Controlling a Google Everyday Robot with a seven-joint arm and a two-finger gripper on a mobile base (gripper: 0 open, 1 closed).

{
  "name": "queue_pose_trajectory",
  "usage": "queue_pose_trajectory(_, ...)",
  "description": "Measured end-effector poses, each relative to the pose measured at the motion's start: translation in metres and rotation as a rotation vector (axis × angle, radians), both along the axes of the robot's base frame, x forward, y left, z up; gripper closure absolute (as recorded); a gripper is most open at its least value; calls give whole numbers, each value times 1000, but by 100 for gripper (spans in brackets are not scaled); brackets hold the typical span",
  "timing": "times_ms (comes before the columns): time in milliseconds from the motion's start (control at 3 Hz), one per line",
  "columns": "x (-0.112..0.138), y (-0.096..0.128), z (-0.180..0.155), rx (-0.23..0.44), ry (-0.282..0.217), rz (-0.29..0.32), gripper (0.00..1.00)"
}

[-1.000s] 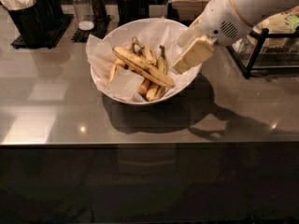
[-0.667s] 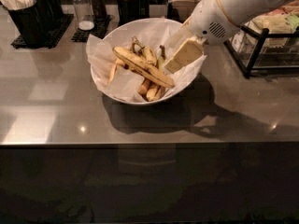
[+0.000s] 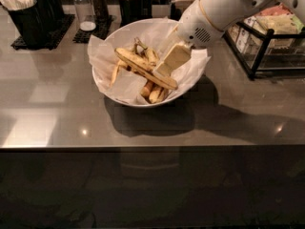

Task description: Pick banana from white bowl

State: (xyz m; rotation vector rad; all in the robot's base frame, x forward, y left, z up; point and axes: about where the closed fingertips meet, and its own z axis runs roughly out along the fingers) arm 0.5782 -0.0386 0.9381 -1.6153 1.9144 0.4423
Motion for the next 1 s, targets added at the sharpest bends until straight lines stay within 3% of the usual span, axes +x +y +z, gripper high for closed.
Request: queue_pose_trajectory(1000,17,27,-48,9,101,37,43)
